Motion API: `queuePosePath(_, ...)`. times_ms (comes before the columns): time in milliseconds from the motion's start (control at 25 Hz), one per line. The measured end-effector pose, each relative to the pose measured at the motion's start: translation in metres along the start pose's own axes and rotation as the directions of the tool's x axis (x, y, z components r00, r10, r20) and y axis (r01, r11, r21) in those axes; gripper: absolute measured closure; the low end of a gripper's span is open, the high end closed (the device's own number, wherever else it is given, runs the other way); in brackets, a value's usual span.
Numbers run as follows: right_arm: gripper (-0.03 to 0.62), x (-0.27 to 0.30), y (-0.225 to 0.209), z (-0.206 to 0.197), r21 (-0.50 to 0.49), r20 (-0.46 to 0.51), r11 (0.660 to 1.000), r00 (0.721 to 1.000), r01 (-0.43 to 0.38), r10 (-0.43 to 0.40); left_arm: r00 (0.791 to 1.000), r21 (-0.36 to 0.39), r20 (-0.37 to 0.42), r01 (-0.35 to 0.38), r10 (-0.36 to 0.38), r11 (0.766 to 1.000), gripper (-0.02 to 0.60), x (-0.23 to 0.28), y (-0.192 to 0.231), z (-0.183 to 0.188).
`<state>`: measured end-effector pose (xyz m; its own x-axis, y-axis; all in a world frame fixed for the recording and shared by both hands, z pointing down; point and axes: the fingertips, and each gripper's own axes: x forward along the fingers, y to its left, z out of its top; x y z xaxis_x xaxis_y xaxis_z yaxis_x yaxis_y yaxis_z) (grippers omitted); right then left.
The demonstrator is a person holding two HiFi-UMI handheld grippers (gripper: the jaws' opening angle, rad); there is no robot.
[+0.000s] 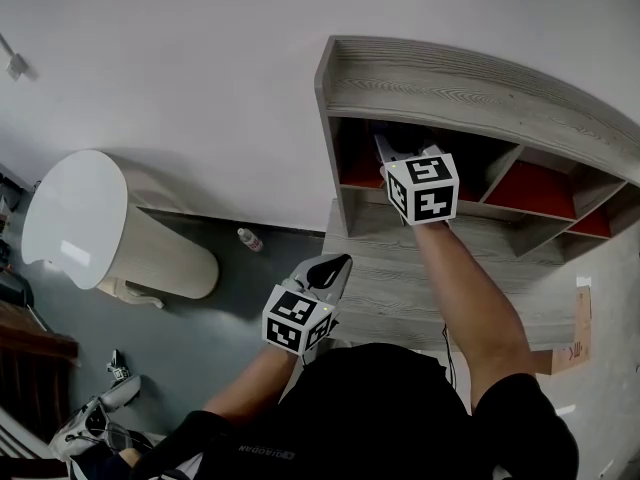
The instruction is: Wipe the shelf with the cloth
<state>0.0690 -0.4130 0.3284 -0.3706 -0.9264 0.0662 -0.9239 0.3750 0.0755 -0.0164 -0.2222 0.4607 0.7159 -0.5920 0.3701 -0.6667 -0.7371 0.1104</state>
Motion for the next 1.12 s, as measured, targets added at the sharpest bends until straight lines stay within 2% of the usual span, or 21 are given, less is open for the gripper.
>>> queuePosePath(120, 0.494, 0.011, 0.015, 0.013, -0.004, 0.007, 0.999, 0.999, -0.035, 0.035, 1.000, -0.008, 0.000, -0.015, 0.015, 1.000, 0.574, -0.005, 0.004, -0.002)
queuePosePath(480, 0.494, 0.026, 0.038, 0.034, -0.041, 0.037, 0.997, 0.998, -0.058, 0.060, 0.998, -0.040, 0.003, -0.068, 0.068, 0.997, 0.574, -0.020, 0.022, -0.009)
queuePosePath(1120, 0.494, 0.028, 0.045, 0.037, -0.138, 0.023, 0.990, 1.000, -0.010, 0.013, 0.997, -0.042, 0.007, -0.073, 0.073, 0.996, 0.574, -0.024, 0.026, -0.008)
